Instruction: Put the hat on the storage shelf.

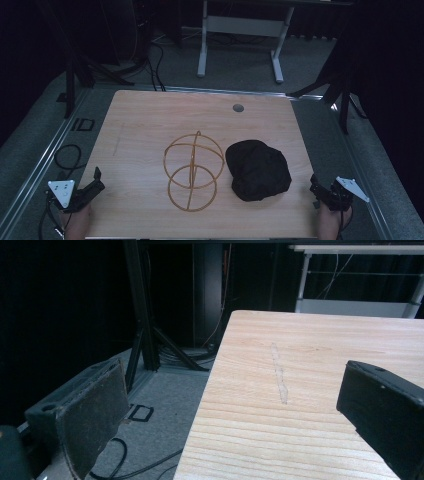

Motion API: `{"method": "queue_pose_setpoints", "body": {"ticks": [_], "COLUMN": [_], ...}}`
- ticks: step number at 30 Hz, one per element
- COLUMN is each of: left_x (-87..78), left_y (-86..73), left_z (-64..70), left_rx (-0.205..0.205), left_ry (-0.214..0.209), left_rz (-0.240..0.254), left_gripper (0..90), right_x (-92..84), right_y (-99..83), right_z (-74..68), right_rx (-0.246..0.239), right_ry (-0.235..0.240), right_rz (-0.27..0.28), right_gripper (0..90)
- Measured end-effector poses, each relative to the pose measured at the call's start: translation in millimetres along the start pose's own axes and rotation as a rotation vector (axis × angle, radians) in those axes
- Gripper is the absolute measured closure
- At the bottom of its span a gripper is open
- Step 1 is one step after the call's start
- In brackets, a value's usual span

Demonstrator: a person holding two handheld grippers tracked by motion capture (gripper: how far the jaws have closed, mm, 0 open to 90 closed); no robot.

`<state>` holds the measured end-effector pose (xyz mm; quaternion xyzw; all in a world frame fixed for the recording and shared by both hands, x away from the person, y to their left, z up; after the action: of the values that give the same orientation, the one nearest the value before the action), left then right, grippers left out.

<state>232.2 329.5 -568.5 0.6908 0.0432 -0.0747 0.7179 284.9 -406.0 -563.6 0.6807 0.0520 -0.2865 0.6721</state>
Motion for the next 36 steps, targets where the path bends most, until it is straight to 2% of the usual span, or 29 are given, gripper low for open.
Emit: {"method": "queue_pose_setpoints", "body": {"ticks": [4,5,8,11,15,24,28,29,31,32,33,36], "left_x": [0.1,0.1,0.0,0.1,0.2,0.5,0.5,0.5,0.4,0.3,0.4,0.4], "left_y": [0.1,0.1,0.1,0.1,0.1,0.2,0.2,0.2,0.2,0.1,0.1,0.1], "left_z": [-0.2,-0.3,-0.4,-0.2,-0.2,-0.2,-0.7,-0.7,-0.6,-0.4,-0.2,-0.1], "left_rx": [-0.001,-0.003,-0.005,-0.004,-0.004,-0.007,-0.011,-0.011,-0.009,-0.008,-0.007,-0.007], "left_ry": [-0.003,-0.015,-0.021,-0.023,-0.024,-0.03,-0.034,-0.034,-0.037,-0.038,-0.038,-0.04], "left_rz": [-0.005,-0.003,0.0,-0.002,-0.002,-0.005,-0.003,-0.003,-0.002,-0.003,-0.003,-0.003], "left_gripper": [0.6,0.6,0.6,0.6,0.6,0.6,0.6,0.6,0.6,0.6,0.6,0.6], "right_x": [-0.4,-1.4,-6.8,-15.0,-29.9,-63.7,-77.5,-77.5,-87.0,-87.0,-91.6,-97.1], "right_y": [0.2,2.4,7.1,14.8,28.3,58.0,70.8,70.8,78.2,78.2,81.5,83.6], "right_z": [0.2,3.3,5.5,3.8,-3.1,-36.9,-54.9,-54.9,-68.9,-68.9,-78.5,-93.7], "right_rx": [-0.012,0.01,0.032,0.012,-0.001,-0.084,-0.121,-0.121,-0.145,-0.145,-0.167,-0.192], "right_ry": [0.003,0.042,0.071,0.091,0.148,0.276,0.357,0.357,0.419,0.419,0.457,0.501], "right_rz": [0.009,-0.021,-0.037,-0.04,-0.032,0.034,0.038,0.038,0.04,0.04,0.049,0.053], "right_gripper": [13.5,13.5,13.8,14.2,14.3,13.9,13.3,13.3,13.0,13.0,12.6,12.6]}}
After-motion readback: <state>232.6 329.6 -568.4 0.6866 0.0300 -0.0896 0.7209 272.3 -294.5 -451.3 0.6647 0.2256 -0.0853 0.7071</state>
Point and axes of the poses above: each handheld gripper's, and its own axes: x roughly forward along the jaws, y roughly out of its top, z roughly to its right, the point moved 2 cm from there along x, roughly forward along the jaws, and after that the axes turned 15 degrees about -y, right-handed, at the moved point
